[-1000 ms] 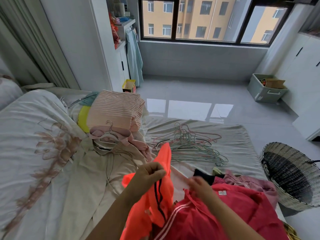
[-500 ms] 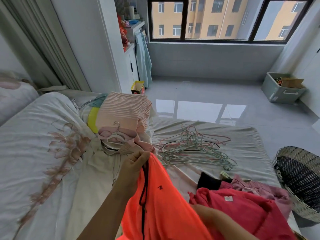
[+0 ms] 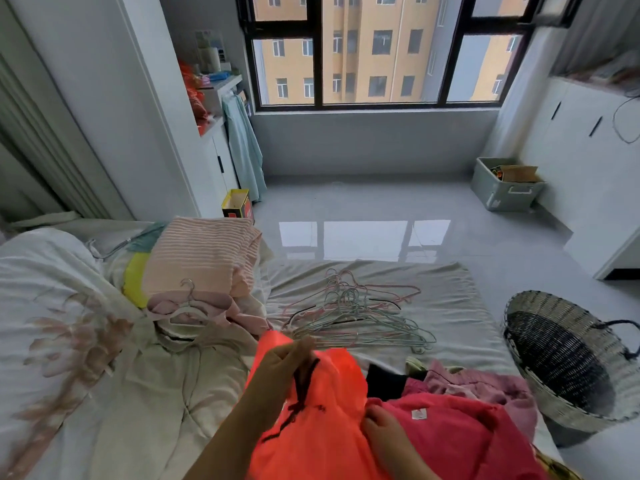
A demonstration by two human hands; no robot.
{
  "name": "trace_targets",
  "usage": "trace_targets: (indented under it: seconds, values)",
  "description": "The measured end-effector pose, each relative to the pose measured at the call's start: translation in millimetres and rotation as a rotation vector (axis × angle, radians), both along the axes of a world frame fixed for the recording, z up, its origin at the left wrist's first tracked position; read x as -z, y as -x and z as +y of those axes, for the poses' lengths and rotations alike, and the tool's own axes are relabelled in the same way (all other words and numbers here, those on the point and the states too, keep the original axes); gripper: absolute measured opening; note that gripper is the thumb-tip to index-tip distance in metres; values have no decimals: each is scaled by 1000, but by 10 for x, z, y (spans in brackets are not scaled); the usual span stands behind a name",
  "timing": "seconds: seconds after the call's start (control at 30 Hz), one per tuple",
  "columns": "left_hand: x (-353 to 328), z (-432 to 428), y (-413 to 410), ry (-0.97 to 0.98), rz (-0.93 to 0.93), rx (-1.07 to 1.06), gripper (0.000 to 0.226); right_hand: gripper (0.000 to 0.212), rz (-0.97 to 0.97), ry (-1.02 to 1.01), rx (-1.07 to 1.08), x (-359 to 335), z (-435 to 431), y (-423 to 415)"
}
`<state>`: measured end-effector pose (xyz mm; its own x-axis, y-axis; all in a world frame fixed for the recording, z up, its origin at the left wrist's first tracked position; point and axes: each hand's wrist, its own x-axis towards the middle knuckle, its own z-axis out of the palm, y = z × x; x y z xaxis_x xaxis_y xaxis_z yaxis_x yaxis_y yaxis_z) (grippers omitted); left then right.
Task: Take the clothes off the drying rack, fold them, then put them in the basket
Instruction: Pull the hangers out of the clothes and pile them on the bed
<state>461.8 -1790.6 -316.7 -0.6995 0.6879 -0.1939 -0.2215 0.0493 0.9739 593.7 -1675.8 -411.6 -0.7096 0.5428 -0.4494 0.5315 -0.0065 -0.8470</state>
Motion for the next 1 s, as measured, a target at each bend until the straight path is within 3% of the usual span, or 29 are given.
trace_targets:
  seconds: [0.07,0.17,0.3,0.4,0.5,0.6,0.67,0.83,0.9,1.0]
  values:
    - [96,-6,57,251,219,173,48,33,-3,-124,-12,-169,317,-22]
    - [359,-48,156,535,649,347,27,13,23,-212,-79,-451,583,-90]
    - [530,17,306,811,881,-18,97,31,51,-245,-122,-585,758,-127]
    - [538,101,450,824,1094,-7,99,29,64,-286,-179,-644,810,-160]
    - [596,143,633,824,999,-6,88,24,59,-298,-210,-730,834,-171]
    - [554,65,708,571,795,-176,55,25,55,-277,-230,-847,830,-162]
    - [452,-17,832,511,720,-144,40,22,77,-287,-246,-938,832,-147]
    - [361,-297,1363,721,771,-88,35,44,98,-313,-266,-1172,852,-189]
    - [333,-412,1475,636,643,-33,13,42,123,-268,-250,-1275,819,-231]
    - [326,-560,1509,361,330,19,16,27,195,-195,-122,-1417,791,-287]
